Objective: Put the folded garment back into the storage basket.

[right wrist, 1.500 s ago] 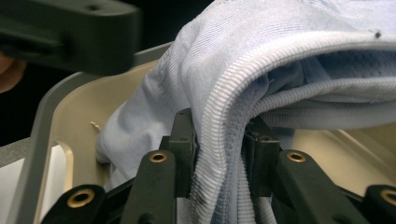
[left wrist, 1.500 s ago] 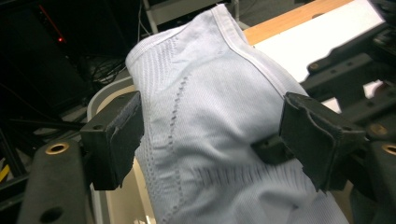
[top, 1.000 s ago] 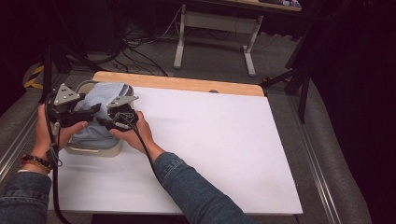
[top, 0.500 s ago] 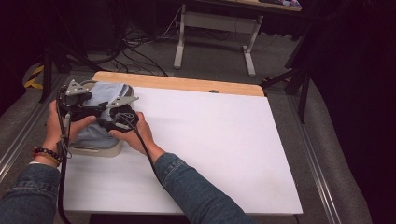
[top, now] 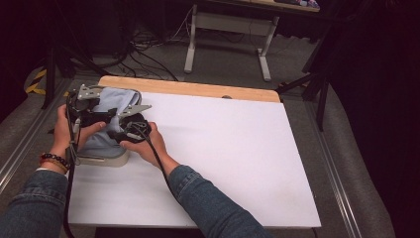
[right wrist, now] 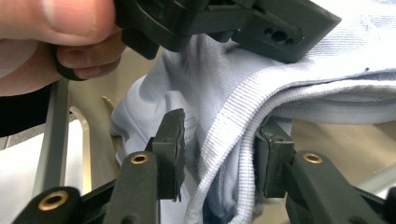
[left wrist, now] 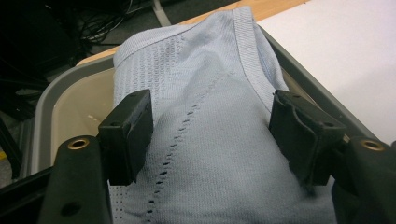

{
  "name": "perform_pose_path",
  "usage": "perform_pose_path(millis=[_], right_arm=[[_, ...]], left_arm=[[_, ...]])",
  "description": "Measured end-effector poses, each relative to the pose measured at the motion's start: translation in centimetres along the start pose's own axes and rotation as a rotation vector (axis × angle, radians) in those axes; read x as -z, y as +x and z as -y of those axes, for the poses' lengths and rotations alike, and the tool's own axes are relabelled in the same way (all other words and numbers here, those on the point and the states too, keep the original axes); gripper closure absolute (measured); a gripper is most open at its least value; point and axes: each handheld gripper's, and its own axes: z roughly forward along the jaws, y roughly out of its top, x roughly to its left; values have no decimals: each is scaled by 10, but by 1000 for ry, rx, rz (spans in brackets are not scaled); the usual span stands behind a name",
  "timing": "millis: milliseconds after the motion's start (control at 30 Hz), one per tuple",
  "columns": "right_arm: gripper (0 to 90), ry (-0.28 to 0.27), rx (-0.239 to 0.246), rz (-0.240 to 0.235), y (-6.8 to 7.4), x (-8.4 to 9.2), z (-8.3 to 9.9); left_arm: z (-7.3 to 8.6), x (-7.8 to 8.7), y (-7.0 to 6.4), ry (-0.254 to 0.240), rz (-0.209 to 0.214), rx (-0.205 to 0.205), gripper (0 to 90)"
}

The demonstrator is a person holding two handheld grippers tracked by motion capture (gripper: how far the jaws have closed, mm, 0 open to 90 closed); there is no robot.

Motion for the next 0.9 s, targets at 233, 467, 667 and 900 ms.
perform_pose_path(millis=[233,467,667,900], right_arm=[[523,3,59,34,2,22,2],[527,-50,93,31,4,68,10],[555,-84,153,59,5,113,23],[547,-113,187,136,4,170,53]], left_arm=[[0,-5,3,14,-29,4,323],[-2,-13,7,36,-35,3,342],[-2,-15,8,34,3,-25,476],[2,-19,13,66,3,-40,790]])
